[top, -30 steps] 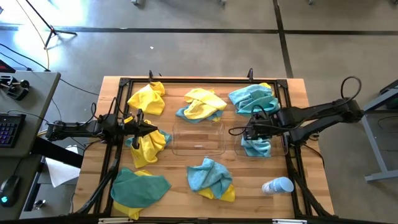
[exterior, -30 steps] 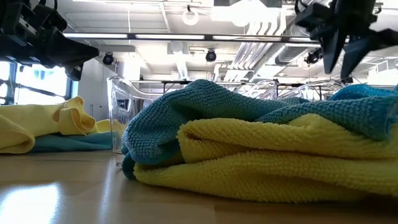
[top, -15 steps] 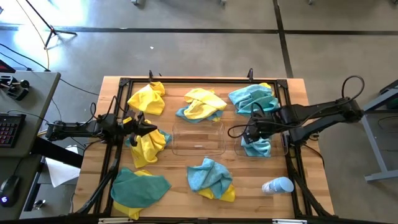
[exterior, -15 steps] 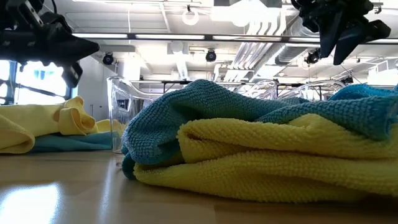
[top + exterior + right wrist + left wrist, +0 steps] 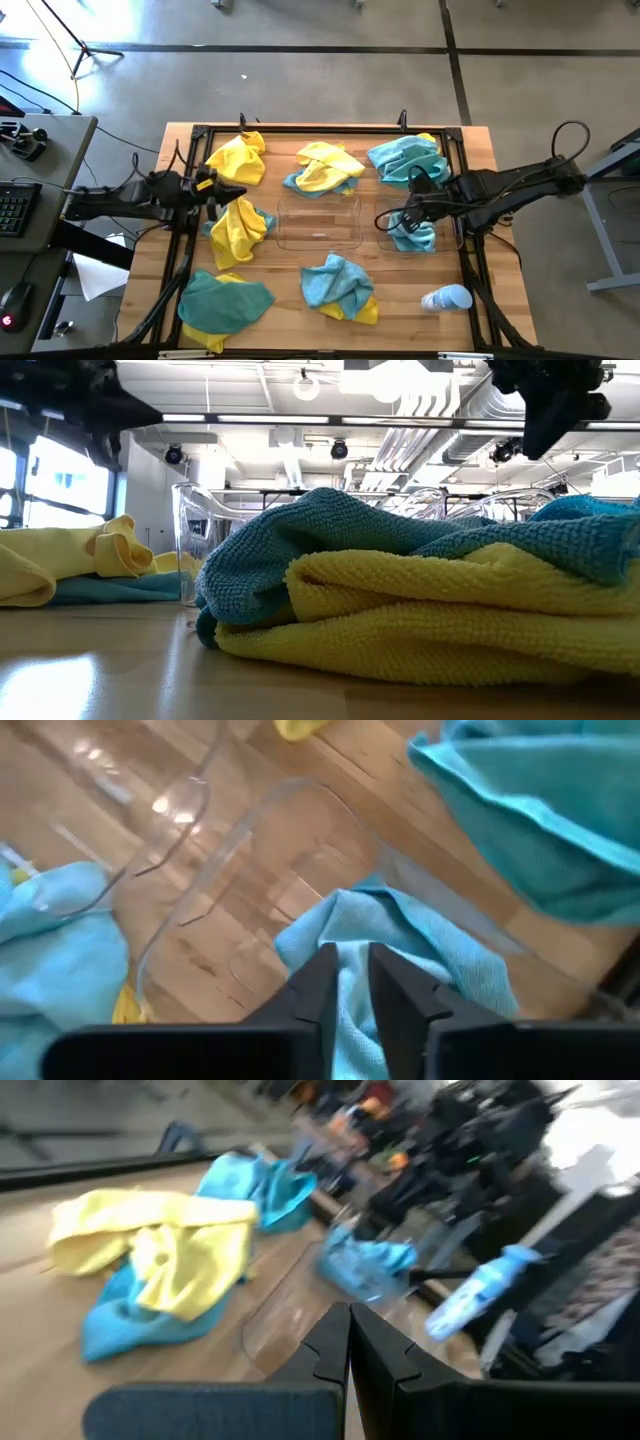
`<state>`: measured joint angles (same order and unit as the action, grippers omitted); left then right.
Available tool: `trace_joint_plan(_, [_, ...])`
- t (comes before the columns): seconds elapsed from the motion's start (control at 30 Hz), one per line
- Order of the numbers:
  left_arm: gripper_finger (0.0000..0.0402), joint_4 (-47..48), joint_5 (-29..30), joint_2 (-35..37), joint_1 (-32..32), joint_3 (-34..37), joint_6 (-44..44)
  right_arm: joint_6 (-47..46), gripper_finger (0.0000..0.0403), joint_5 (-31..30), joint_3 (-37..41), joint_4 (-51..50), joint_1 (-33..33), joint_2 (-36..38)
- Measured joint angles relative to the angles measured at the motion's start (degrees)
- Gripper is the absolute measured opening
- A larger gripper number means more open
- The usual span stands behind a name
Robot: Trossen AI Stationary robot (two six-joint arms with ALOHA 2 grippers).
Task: Sort microfiber towel by color & place in baskets
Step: Put the yellow microfiber cloth into the left transparent bin
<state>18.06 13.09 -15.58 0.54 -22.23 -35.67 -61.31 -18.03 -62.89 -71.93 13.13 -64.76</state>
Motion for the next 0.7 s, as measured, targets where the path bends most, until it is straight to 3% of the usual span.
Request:
trace_joint_plan(0.13, [0.0000,8.04,1.76,-10.47,0.00,-9.26,-3.69,5.19,0.0006,-1.20,0.00,0.22,-0.04,3.18])
trace_joint_plan(0.37, [0.0000,23.50,4.21,-27.74,0.00,-22.45,-15.44,12.03,0.0008,-6.91,0.00,3.53,-0.76,9.89])
trace_joint_plan(0.7, [0.0000,37.82,4.39,-36.73,2.77,-28.16,-42.80,28.51,0.0001,-8.16,2.37,10.06,-4.98,11.83])
